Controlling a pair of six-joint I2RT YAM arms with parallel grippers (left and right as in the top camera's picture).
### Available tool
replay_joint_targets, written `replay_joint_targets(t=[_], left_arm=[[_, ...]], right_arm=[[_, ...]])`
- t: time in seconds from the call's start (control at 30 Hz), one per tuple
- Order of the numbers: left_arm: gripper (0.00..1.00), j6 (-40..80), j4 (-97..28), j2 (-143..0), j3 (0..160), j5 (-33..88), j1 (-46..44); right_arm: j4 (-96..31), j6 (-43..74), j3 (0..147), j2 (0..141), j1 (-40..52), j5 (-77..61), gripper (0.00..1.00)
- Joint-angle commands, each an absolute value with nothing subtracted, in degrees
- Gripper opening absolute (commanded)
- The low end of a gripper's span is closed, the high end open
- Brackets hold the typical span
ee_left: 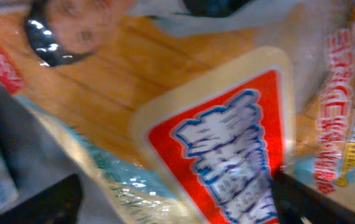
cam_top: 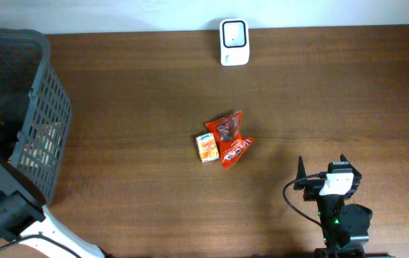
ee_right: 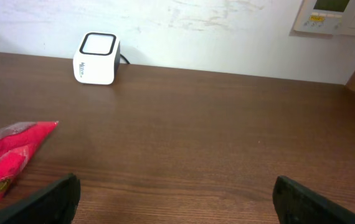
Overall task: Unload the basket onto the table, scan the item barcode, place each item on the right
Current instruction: 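Grasp the yellow wipes pack from the basket and set it on the pile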
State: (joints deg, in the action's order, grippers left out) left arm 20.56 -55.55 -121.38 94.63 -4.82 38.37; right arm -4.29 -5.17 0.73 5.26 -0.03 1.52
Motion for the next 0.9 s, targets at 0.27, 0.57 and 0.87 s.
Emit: replay_joint_targets(t=[0.27,0.57,0.87], left_arm=[[0.0,19.8,-61.2,-121.1,96.6,-3.6,38.5],[0.0,20.1,-63.8,-88.9,102.6,4.8,37.7],[0.0,20.0,-63.0,-77.7,102.6,14.2,4.9]], right_arm=[[-4.5,-5.6,0.3,5.0,0.4,2.0,0.98],[-4.5,-5.6,0.3,5.0,0.4,2.0,0.98],[-4.5,-5.6,0.3,5.0,0.4,2.0,0.99]])
